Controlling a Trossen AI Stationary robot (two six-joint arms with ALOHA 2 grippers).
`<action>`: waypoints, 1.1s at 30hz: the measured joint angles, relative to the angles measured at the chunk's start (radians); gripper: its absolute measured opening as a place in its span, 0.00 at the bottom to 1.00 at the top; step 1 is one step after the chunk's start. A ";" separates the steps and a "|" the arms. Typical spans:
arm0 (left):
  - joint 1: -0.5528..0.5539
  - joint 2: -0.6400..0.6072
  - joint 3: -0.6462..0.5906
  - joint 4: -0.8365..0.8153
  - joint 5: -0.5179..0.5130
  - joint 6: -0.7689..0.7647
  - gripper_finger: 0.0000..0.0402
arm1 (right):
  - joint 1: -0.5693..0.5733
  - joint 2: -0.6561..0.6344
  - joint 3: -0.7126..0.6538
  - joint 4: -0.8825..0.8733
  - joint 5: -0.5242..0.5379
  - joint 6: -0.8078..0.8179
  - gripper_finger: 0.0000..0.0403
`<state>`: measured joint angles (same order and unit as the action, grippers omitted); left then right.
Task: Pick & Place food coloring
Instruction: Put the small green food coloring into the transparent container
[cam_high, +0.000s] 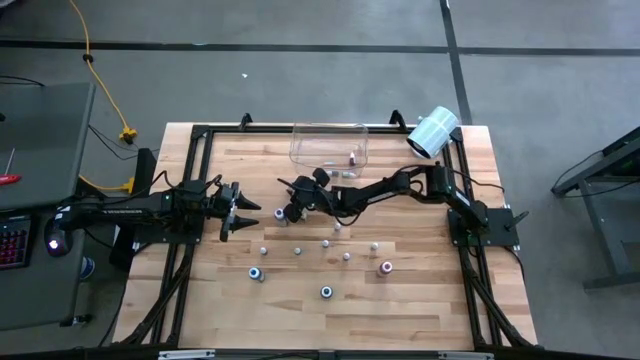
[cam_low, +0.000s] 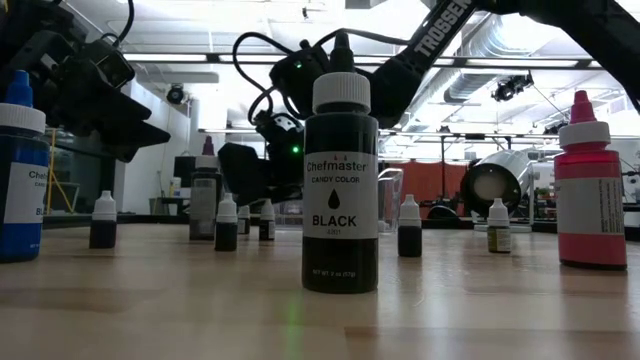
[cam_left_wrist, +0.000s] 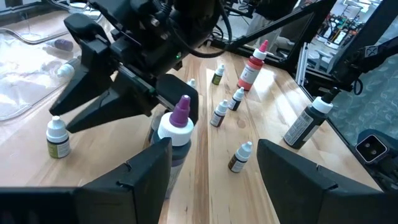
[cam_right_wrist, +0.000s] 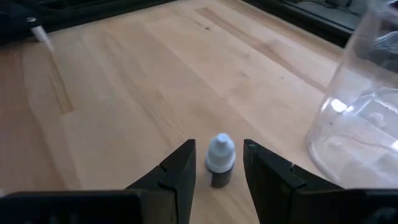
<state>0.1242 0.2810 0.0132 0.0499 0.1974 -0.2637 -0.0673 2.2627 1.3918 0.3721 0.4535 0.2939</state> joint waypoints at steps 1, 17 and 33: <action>0.000 0.000 0.000 0.000 0.000 0.000 0.58 | 0.000 0.000 0.000 0.000 -0.008 -0.004 0.31; 0.000 0.000 0.000 0.000 0.000 0.000 0.58 | -0.007 0.016 0.001 -0.001 -0.025 -0.007 0.31; 0.000 0.000 0.000 0.000 0.000 0.000 0.58 | -0.009 0.021 0.002 0.027 -0.041 -0.065 0.29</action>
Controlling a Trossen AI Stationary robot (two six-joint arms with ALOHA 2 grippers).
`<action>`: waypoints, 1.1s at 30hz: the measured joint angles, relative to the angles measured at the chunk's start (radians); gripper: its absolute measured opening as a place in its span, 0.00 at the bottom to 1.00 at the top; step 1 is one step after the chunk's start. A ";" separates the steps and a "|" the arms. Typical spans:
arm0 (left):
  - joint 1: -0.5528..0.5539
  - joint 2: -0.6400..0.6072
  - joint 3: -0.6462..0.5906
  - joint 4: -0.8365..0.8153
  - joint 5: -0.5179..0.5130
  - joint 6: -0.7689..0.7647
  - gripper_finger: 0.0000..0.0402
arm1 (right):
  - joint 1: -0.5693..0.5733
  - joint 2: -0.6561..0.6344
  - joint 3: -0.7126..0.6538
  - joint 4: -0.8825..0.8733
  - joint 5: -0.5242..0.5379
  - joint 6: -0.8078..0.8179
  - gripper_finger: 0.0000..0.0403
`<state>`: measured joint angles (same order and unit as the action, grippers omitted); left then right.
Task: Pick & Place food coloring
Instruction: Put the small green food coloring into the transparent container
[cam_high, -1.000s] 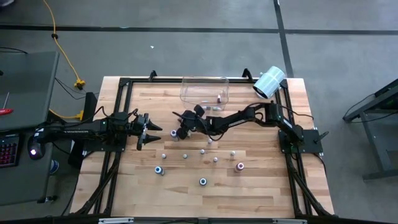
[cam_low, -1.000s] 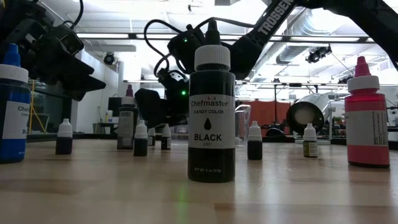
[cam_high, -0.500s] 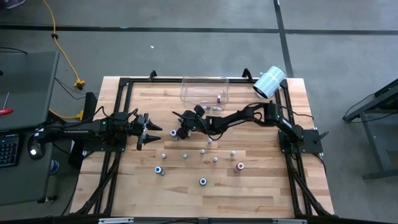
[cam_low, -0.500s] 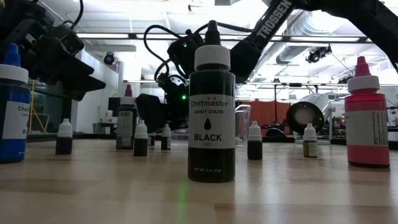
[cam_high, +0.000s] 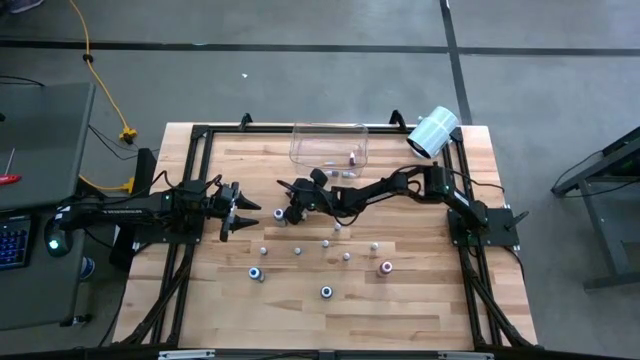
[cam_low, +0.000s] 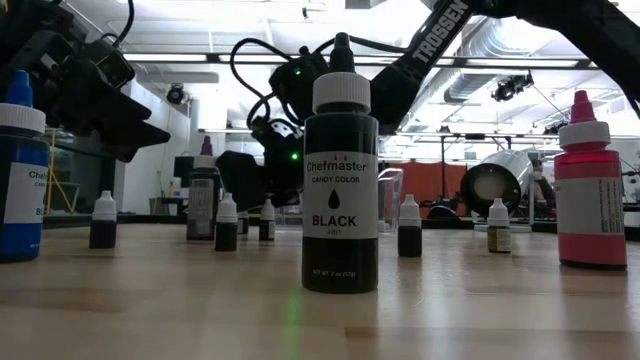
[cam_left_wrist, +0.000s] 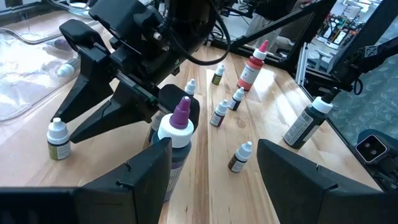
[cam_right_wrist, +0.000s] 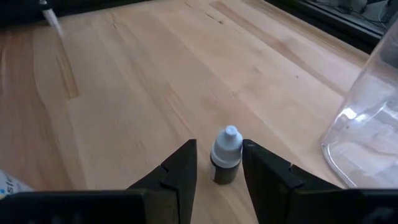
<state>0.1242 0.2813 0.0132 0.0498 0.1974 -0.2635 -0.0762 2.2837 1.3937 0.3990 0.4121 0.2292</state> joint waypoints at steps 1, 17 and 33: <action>0.000 0.000 0.000 0.000 0.000 0.000 0.58 | -0.002 0.000 0.000 0.002 -0.001 -0.002 0.28; 0.000 0.000 0.000 0.000 0.000 0.000 0.58 | -0.009 0.000 0.000 -0.002 -0.026 -0.008 0.11; 0.000 0.000 0.000 0.000 0.000 0.000 0.58 | 0.000 -0.008 0.001 -0.047 -0.053 -0.029 0.01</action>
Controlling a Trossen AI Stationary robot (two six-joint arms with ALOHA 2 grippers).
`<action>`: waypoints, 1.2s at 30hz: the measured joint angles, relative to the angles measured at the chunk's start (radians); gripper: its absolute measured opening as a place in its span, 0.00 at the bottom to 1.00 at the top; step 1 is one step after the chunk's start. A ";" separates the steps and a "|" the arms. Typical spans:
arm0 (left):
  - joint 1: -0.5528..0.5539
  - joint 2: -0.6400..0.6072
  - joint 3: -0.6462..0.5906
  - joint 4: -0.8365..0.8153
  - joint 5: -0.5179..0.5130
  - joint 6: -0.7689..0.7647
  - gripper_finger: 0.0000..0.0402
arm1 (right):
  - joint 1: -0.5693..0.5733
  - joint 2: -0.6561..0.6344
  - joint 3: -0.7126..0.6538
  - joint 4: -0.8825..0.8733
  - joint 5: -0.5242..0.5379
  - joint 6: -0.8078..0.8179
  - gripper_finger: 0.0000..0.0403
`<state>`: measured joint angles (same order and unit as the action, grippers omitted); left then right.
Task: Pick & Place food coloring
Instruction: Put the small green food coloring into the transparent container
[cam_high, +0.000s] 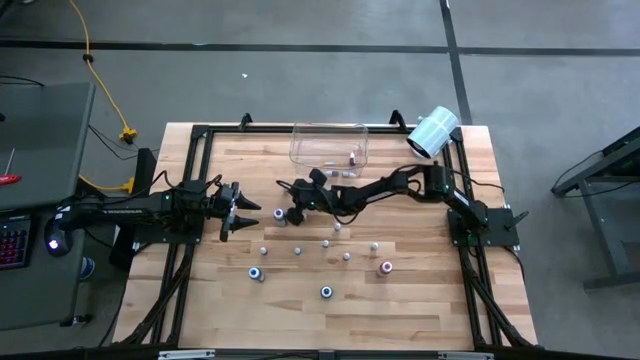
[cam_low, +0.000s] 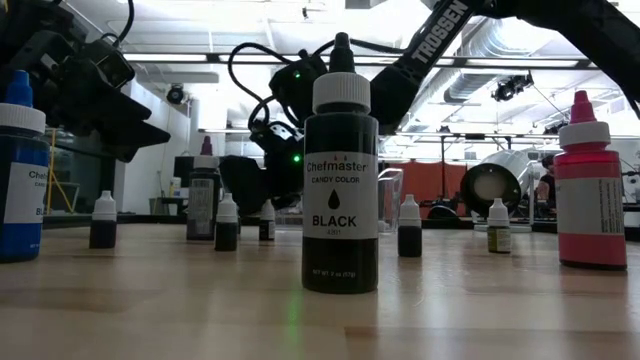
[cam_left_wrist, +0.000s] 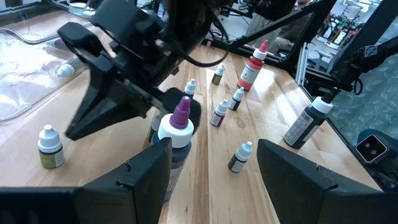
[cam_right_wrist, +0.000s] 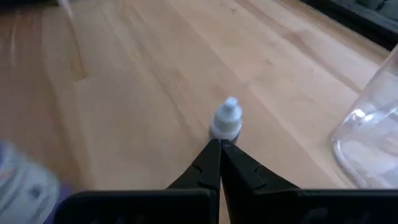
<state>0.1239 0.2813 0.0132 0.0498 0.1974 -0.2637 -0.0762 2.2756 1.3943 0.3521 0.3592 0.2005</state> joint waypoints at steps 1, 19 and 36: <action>0.000 0.000 0.000 0.000 0.000 0.000 0.58 | 0.004 -0.005 0.000 -0.010 0.001 -0.001 0.01; 0.000 0.000 0.000 0.000 0.000 0.000 0.58 | 0.005 -0.228 0.125 -0.492 -0.242 -0.131 0.19; 0.000 0.002 0.000 0.000 -0.009 0.000 0.58 | -0.089 0.013 0.834 -1.305 -0.418 -0.410 0.55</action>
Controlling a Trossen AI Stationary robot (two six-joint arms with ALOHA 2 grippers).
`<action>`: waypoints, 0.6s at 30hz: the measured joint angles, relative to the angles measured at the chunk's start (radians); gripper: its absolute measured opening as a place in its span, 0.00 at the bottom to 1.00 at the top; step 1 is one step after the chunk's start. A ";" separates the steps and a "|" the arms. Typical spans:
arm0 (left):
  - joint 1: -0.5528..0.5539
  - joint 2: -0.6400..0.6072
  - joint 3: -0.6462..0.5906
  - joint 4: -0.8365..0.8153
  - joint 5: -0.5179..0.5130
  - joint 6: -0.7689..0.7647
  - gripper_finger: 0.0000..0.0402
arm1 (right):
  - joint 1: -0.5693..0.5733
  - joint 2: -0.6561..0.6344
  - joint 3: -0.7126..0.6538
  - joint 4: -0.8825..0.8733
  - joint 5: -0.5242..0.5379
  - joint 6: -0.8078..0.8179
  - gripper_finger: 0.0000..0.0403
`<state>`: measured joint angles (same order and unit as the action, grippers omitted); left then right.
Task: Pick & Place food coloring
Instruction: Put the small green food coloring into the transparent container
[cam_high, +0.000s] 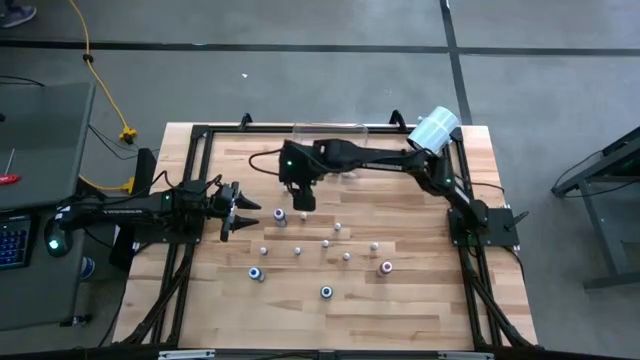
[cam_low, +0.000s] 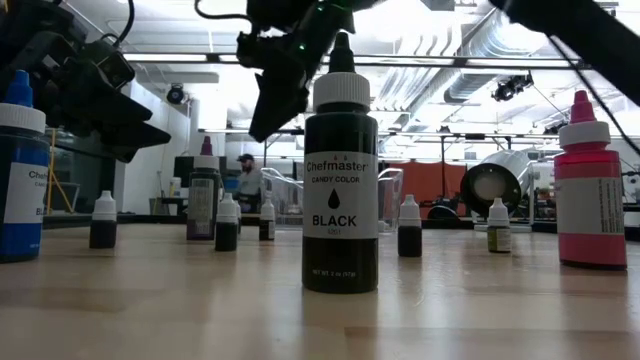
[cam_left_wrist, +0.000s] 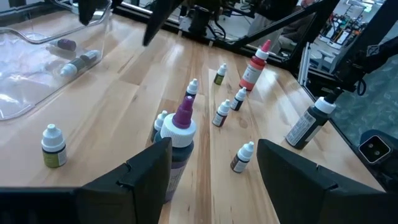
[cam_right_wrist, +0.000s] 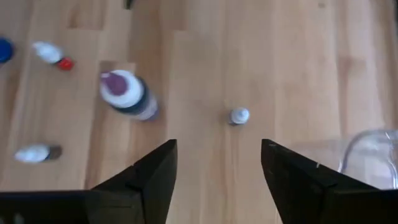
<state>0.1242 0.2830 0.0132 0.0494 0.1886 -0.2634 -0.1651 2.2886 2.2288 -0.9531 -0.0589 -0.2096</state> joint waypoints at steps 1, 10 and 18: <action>0.000 0.000 0.000 0.000 0.000 0.000 0.58 | -0.001 0.026 0.048 -0.036 -0.015 -0.034 0.55; 0.000 0.001 0.000 0.000 0.000 0.000 0.58 | -0.003 0.095 0.034 -0.007 0.049 -0.336 0.51; 0.000 0.001 0.000 0.000 -0.007 0.000 0.58 | -0.004 0.096 -0.073 0.175 0.117 -0.349 0.52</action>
<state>0.1242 0.2840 0.0132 0.0494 0.1816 -0.2638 -0.1688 2.3848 2.1557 -0.7779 0.0582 -0.5591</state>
